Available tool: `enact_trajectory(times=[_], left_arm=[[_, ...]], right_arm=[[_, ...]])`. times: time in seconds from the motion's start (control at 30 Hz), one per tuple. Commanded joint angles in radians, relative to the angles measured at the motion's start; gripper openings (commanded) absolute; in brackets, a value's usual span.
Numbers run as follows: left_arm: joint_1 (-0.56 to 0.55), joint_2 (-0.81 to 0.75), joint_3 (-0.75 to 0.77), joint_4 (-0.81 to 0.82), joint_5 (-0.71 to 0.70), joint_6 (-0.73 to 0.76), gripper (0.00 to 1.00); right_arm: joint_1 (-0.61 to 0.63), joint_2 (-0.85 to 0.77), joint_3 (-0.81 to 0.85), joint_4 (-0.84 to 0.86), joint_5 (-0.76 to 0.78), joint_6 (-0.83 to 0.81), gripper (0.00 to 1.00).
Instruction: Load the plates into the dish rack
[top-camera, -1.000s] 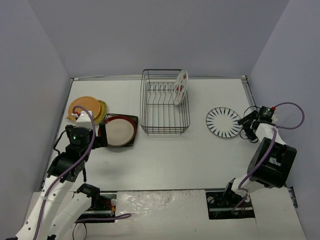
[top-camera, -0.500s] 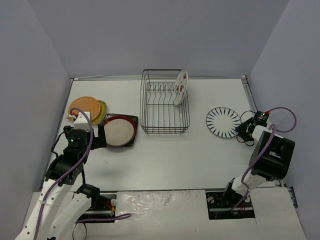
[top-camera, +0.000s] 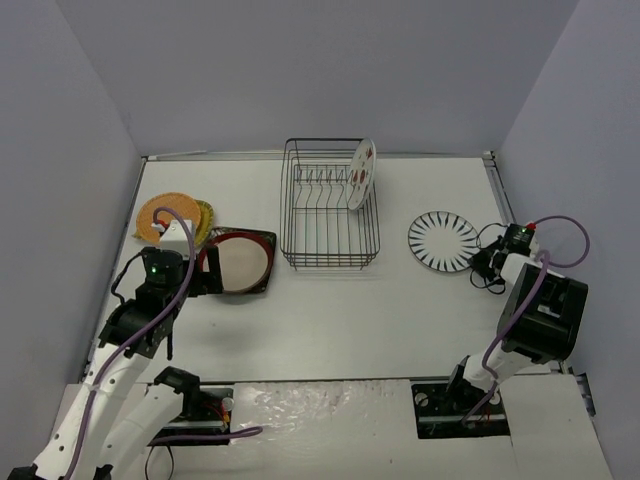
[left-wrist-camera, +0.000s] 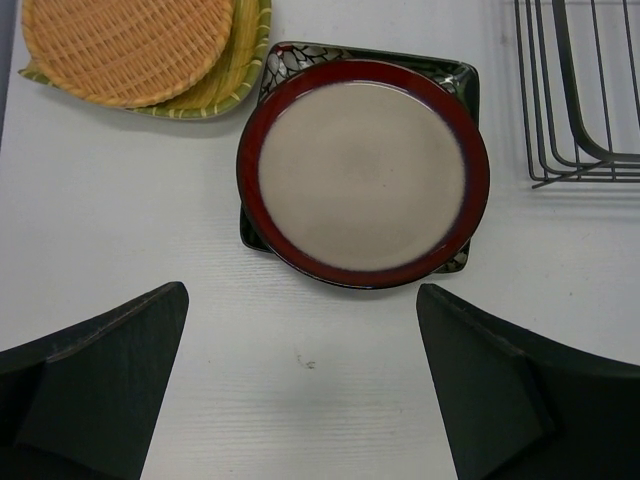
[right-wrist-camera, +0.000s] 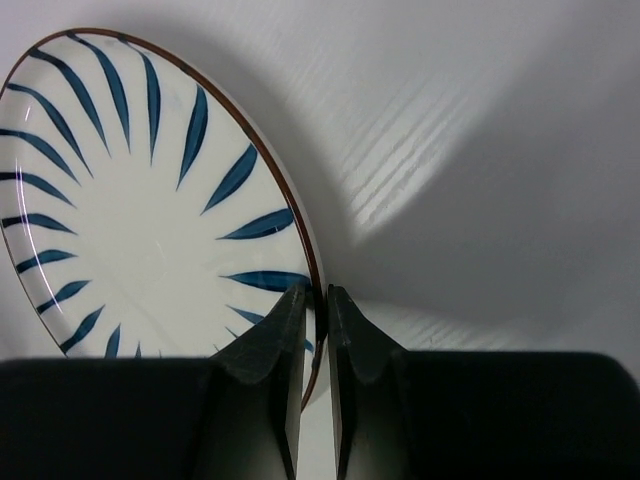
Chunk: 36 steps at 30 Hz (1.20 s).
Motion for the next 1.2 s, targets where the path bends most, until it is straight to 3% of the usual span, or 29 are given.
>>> enact_trajectory(times=[0.0, 0.27, 0.43, 0.67, 0.93, 1.03, 1.17], left_arm=[[-0.005, 0.023, 0.057, 0.07, 0.031, -0.011, 0.97], [-0.012, 0.041, 0.052, 0.082, 0.064, -0.014, 0.97], [-0.014, 0.055, 0.05, 0.086, 0.059, -0.003, 0.97], [-0.014, 0.051, 0.046, 0.085, 0.061, 0.004, 0.97], [-0.014, 0.043, 0.046, 0.08, 0.058, 0.005, 0.97], [-0.014, 0.039, 0.046, 0.076, 0.059, 0.006, 0.97], [-0.014, 0.04, 0.046, 0.08, 0.054, 0.008, 0.97]], right_arm=[[0.025, -0.096, -0.025, -0.07, 0.033, 0.017, 0.0], [0.032, -0.273, -0.069, -0.067, 0.026, 0.05, 0.0], [0.049, -0.246, -0.061, -0.088, -0.008, 0.072, 0.0], [0.157, -0.275, -0.132, -0.17, 0.062, 0.048, 0.0], [0.159, -0.283, -0.213, -0.225, 0.095, 0.064, 0.01], [0.159, -0.3, -0.218, -0.25, 0.122, 0.068, 0.1], [0.159, -0.311, -0.18, -0.255, 0.153, 0.041, 0.35]])
